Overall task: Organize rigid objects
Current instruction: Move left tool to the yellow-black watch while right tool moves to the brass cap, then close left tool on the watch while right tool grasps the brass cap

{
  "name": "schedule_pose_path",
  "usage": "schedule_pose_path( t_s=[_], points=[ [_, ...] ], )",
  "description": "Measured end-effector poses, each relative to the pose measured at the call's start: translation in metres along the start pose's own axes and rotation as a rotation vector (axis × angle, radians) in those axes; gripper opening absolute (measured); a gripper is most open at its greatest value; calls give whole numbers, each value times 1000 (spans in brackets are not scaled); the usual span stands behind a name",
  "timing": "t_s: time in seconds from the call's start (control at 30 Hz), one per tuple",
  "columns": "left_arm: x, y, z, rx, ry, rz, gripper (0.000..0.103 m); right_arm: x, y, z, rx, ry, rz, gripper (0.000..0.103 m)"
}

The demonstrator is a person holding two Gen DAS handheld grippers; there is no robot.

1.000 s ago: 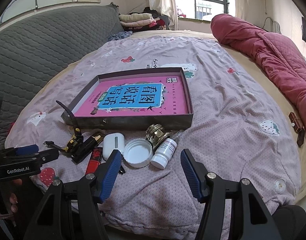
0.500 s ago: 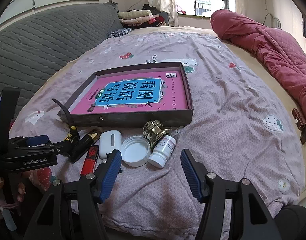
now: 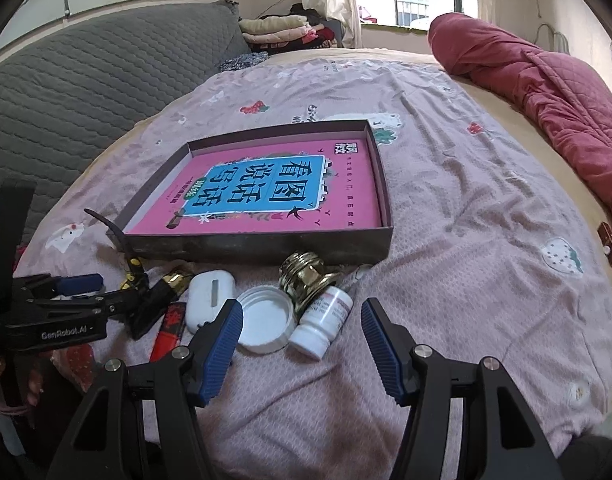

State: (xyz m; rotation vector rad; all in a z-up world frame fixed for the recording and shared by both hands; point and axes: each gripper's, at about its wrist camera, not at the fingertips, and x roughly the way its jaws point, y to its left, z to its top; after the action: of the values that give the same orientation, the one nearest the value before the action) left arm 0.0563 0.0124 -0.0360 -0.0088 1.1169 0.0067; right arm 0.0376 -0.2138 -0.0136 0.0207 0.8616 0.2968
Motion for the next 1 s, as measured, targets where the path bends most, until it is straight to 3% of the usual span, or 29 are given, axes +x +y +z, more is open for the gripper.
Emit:
schedule_pose_path(
  t_s=[0.3, 0.6, 0.77, 0.87, 1.0],
  points=[
    [6, -7, 7, -1, 45, -26, 69, 31, -16, 11, -30, 64, 23, 61],
    [13, 18, 7, -96, 75, -102, 69, 57, -12, 18, -138, 108, 28, 61],
    [15, 13, 8, -69, 71, -92, 69, 69, -13, 18, -164, 143, 59, 61],
    [16, 11, 9, -65, 72, -90, 65, 71, -11, 19, -180, 139, 65, 57],
    [14, 1, 14, -25, 76, -75, 51, 72, -7, 20, -199, 128, 76, 46]
  ],
)
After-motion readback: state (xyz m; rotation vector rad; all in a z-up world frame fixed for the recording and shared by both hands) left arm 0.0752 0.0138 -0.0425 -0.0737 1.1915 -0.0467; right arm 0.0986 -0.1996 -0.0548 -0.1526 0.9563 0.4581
